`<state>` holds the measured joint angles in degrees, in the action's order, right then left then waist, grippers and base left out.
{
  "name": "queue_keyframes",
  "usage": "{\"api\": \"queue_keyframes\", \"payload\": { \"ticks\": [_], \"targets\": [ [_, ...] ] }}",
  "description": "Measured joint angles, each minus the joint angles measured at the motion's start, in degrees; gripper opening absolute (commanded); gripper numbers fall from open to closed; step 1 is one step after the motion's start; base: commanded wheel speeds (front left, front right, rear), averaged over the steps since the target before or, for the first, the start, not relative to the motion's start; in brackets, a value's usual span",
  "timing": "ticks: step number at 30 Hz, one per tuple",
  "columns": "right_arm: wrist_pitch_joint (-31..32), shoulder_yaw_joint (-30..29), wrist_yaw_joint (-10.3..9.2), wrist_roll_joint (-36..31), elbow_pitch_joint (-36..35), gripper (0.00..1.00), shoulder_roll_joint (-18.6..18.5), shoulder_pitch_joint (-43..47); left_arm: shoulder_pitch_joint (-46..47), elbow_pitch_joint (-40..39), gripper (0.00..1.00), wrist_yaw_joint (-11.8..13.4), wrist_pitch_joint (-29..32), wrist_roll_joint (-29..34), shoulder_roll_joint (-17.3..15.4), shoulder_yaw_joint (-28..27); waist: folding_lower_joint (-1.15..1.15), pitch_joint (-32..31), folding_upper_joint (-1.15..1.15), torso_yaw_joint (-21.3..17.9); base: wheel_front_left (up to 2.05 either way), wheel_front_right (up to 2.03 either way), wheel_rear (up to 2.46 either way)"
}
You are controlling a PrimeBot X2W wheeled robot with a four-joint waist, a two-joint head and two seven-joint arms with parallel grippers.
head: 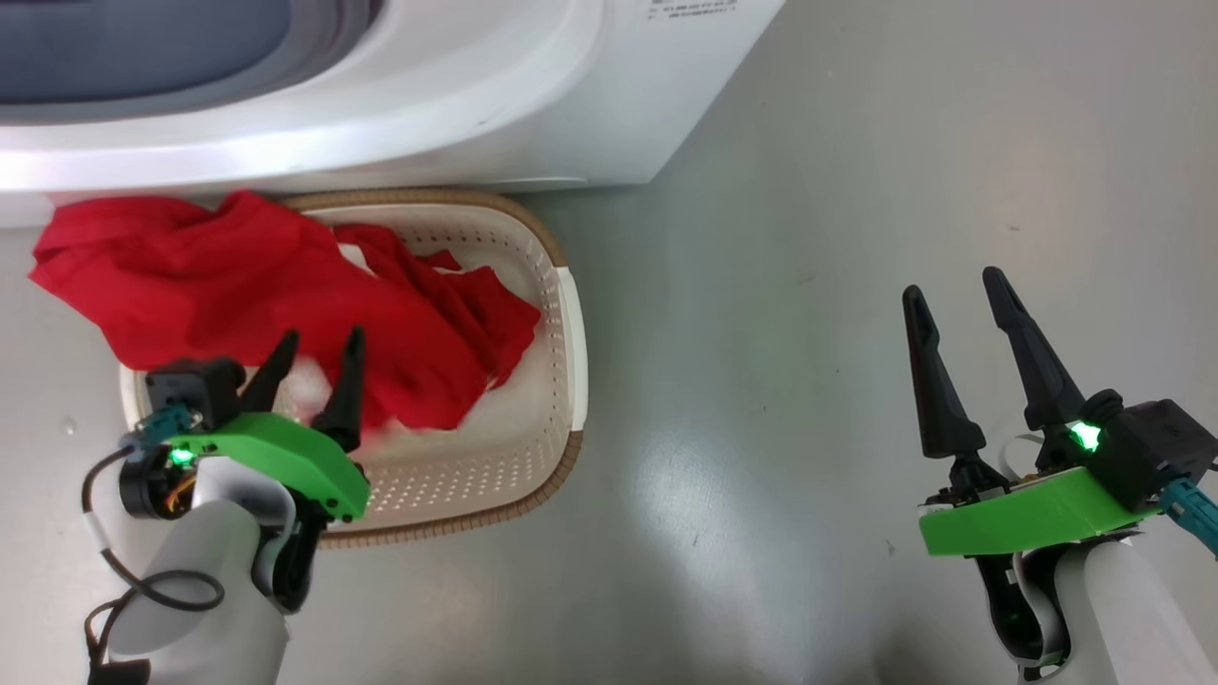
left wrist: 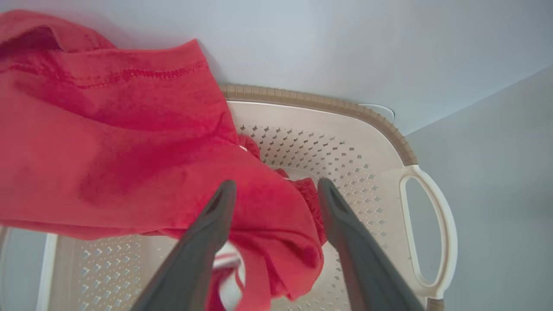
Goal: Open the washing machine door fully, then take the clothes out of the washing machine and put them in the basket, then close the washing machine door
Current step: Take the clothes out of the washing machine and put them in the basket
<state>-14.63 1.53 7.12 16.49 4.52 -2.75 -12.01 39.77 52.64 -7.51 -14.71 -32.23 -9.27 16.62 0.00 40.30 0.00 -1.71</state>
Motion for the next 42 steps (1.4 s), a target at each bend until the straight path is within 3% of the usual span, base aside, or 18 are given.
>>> {"api": "queue_keyframes", "payload": {
  "ticks": [8, 23, 42],
  "targets": [
    [0.0, 0.3, 0.00, -0.6, 1.4, 1.00, 0.0, 0.1, -3.4, -2.3, 1.00, 0.0, 0.0, 2.0, 0.7, -4.1, 0.00, -4.2, 0.00, 0.5, 0.00, 0.00, 0.00],
    [0.0, -0.4, 0.00, -1.0, 4.1, 1.00, 0.0, 4.1, -13.9, -14.8, 1.00, 0.0, 0.0, 10.2, 1.3, -13.0, 0.00, -15.6, 0.00, 1.9, 0.00, 0.00, 0.00],
    [0.0, -1.4, -0.01, -1.0, 5.4, 1.00, 0.1, 11.0, -28.6, -33.1, 1.00, 0.0, 0.0, 16.3, 1.9, -16.0, 0.00, -28.4, 0.00, 3.4, 0.00, 0.00, 0.00]
  ]
}}
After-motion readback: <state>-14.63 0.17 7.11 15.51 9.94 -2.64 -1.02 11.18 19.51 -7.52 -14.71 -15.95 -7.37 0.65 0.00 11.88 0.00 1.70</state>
